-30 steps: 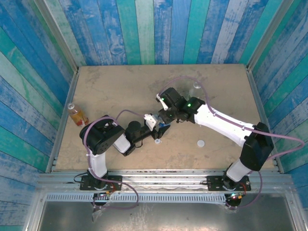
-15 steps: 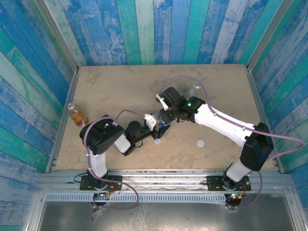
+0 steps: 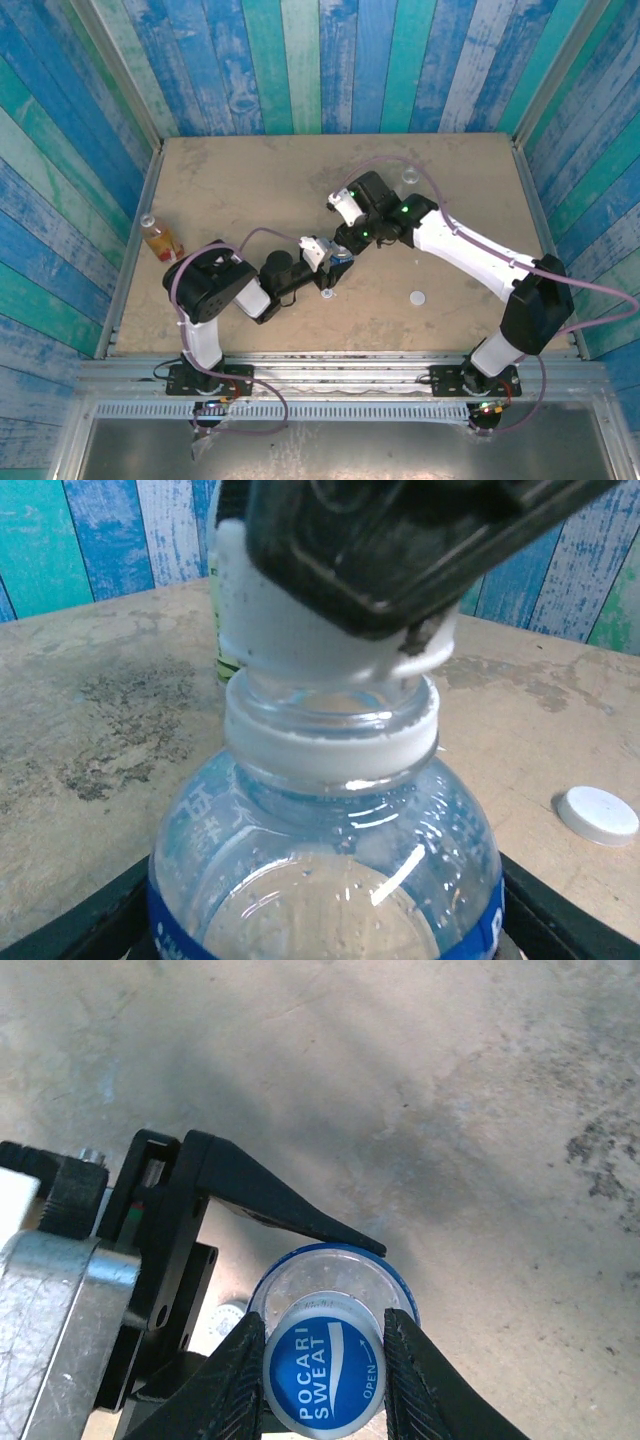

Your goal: Screw on the bottle caps

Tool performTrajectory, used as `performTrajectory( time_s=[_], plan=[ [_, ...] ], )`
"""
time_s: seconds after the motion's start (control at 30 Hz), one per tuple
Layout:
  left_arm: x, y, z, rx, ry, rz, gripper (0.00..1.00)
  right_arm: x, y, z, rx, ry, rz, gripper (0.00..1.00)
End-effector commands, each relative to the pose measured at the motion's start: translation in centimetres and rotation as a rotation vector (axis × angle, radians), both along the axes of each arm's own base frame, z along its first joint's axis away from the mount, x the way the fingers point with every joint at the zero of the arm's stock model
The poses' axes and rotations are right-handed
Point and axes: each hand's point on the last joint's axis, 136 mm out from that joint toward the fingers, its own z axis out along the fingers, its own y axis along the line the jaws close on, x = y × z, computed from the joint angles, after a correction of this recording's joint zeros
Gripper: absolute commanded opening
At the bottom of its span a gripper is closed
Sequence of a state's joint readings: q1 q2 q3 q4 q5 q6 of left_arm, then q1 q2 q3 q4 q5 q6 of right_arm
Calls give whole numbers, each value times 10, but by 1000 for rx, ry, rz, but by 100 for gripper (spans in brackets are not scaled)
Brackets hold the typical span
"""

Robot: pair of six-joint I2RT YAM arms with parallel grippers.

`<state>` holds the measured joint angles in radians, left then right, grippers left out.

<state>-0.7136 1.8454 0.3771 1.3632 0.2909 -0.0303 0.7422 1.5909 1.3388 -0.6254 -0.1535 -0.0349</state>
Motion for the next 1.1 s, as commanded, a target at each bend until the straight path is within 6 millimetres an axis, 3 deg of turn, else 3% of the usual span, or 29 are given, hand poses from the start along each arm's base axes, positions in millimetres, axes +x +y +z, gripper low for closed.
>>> performTrajectory(
  time_s=[0.0,0.33,0.53,1.07],
  plan=[
    [-11,1,1,17,39,-30,69,-13,-1,0,-6,48,103,20],
    [-16,-4,20,-46,37,-72,68,-21,-9,-9,-56,24,185,21],
    [-6,-5,32,-47,17,-38,68,-22,-12,-18,-78,60,150,21],
    [28,-13,64,-88,-86,61,68,-24,-32,-53,-80,185,-336,14]
  ],
)
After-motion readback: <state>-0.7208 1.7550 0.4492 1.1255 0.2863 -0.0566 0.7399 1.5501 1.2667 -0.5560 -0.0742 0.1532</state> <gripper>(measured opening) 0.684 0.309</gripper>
